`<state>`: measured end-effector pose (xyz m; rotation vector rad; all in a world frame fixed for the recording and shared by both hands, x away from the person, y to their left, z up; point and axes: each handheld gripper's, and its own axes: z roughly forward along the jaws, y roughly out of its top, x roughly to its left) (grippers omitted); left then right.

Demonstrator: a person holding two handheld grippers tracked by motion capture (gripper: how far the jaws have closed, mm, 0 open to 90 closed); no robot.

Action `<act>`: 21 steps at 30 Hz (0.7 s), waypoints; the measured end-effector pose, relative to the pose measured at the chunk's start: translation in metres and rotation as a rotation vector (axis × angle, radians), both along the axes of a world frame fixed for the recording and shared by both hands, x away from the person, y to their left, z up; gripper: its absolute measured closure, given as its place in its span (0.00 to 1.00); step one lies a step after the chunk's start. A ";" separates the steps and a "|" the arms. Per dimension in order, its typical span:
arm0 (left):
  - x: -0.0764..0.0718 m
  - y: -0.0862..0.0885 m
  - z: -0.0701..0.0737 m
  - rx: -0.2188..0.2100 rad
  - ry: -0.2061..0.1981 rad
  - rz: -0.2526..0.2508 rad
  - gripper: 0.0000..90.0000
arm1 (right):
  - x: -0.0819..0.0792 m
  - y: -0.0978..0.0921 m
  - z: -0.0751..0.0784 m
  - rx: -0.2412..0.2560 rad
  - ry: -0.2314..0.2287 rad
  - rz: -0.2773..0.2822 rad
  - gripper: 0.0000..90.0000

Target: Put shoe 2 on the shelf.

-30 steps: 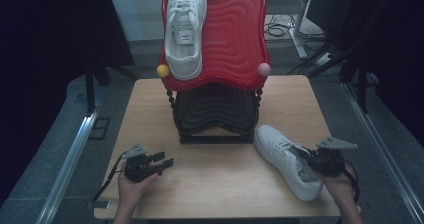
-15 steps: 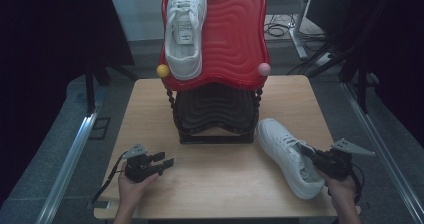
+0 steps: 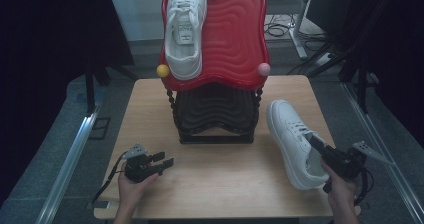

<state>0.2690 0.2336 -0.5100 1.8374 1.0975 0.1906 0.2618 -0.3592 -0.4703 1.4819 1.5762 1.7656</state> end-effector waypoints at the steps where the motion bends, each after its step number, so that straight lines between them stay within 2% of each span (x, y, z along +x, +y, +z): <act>1: 0.000 0.000 0.000 -0.003 -0.002 0.000 0.52 | 0.001 0.001 0.001 0.015 -0.007 -0.009 0.92; 14: 0.000 0.000 0.000 -0.001 -0.003 -0.003 0.52 | 0.018 0.014 0.031 0.073 -0.051 -0.064 0.92; 21: 0.000 0.000 -0.001 0.003 -0.003 -0.008 0.52 | 0.025 0.017 0.060 0.122 -0.098 -0.108 0.92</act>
